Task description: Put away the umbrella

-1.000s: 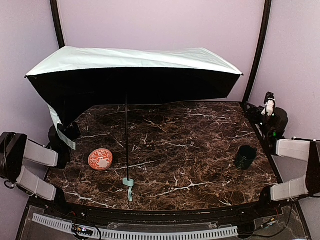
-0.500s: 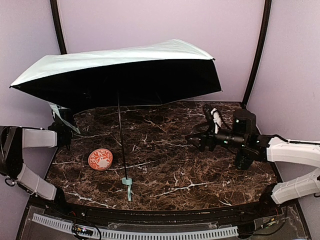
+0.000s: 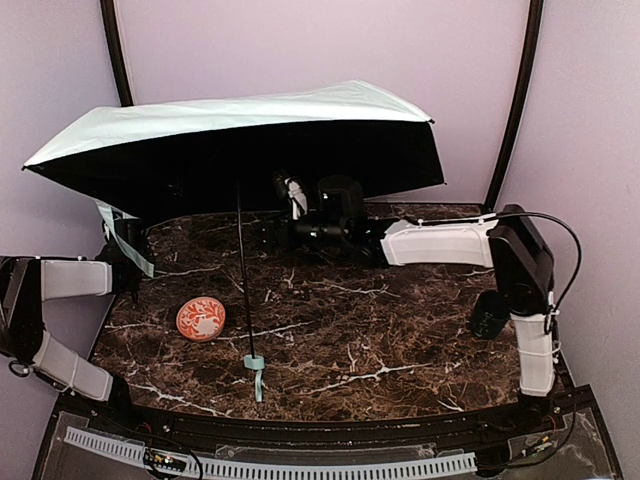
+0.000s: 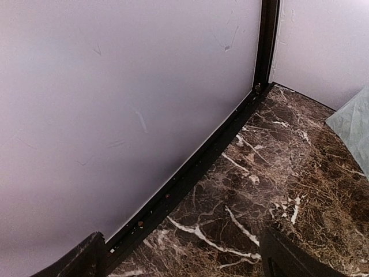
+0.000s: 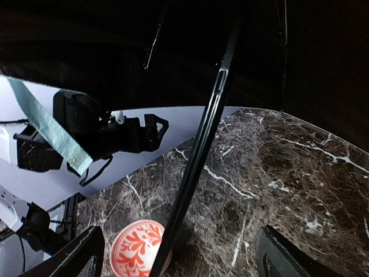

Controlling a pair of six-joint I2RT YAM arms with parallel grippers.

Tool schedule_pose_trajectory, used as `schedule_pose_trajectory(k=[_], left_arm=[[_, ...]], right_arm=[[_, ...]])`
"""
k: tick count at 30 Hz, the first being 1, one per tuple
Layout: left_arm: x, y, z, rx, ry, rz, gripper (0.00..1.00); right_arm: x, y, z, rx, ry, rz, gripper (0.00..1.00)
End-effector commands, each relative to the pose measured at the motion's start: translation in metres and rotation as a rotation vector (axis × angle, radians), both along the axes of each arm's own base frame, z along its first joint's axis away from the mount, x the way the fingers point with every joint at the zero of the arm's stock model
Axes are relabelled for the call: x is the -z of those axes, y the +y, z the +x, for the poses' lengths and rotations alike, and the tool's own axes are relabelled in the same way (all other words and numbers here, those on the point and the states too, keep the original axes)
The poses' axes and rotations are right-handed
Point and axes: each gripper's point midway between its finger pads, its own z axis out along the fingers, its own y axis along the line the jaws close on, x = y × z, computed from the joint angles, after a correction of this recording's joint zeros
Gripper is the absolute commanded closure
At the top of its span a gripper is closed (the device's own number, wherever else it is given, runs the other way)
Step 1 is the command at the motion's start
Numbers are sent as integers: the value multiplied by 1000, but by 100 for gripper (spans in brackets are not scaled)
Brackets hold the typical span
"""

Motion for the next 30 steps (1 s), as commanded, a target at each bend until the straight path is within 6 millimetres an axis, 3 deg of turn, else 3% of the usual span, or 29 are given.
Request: schedule_pose_trajectory(k=[1, 3, 6, 10, 14, 17, 23, 27, 30], left_arm=[[-8, -4, -2, 7, -27, -10, 5], [-9, -4, -1, 7, -25, -5, 5], [-9, -6, 1, 18, -29, -11, 6], [-11, -10, 5, 38, -29, -19, 7], [-22, -24, 10, 94, 2, 28, 11], [-30, -48, 15, 153, 10, 115, 11], [-8, -92, 15, 312, 32, -19, 11], [0, -144, 10, 452, 54, -32, 15], [2, -213, -4, 649, 49, 2, 17]], right_arm=[[10, 41, -2, -31, 88, 38, 10], [13, 51, 2, -33, 103, 50, 22], [3, 56, -1, -58, 96, 87, 51], [-14, 46, 5, 8, 47, 102, 100], [-45, 18, 26, 207, -19, 81, 100], [-70, -14, 43, 393, -52, 17, 100], [-123, -90, 56, 691, -189, -81, 100], [-148, -122, 55, 795, -244, -127, 100], [-154, -130, 49, 795, -234, -122, 100]])
